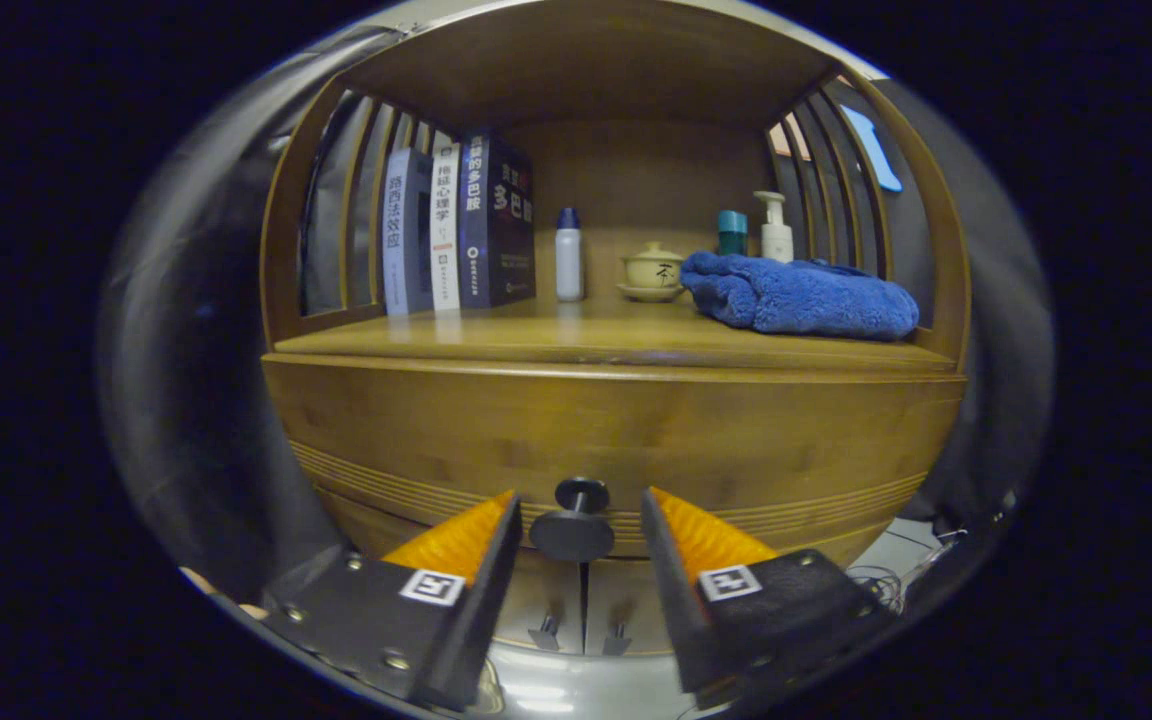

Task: Pull open the drawer, take out the items inside it, and place them on the countertop above the cabinet.

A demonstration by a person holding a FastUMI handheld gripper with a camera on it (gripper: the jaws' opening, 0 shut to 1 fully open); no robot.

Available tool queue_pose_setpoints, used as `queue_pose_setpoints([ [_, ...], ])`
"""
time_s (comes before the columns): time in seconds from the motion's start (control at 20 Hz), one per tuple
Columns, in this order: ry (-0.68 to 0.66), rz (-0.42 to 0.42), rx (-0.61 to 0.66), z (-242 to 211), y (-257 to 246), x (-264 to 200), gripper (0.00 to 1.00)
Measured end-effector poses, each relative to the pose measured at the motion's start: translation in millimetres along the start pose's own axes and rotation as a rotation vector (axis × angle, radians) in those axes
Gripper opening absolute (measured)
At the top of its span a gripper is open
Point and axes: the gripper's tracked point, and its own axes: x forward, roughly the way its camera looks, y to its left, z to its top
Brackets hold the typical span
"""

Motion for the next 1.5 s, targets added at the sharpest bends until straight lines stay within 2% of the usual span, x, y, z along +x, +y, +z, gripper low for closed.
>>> queue_pose_setpoints([
  [0.05, 0.015, -0.014, 0.007, -3.1, 0.6, 3.8, 0.60],
  [0.15, 0.012, -0.009, 0.044, -2.1, 7.6, -2.0, 0.57],
  [0.3, 0.001, -0.023, 0.057, -2.8, 6.5, 2.3, 0.42],
  [0.45, 0.027, -0.021, 0.100, -4.6, 5.5, 3.2, 0.37],
  [0.55, 0.037, -0.051, 0.127, -5.4, 2.1, 1.5, 0.37],
  [0.6, 0.035, -0.053, 0.117, -5.9, 3.7, 3.6, 0.37],
  [0.65, 0.031, -0.045, 0.112, -5.5, 4.5, 2.7, 0.33],
  [0.95, 0.043, -0.044, 0.100, -11.1, 0.1, -14.1, 0.33],
  [1.5, 0.081, -0.057, 0.066, -37.5, 2.1, -105.7, 0.33],
])
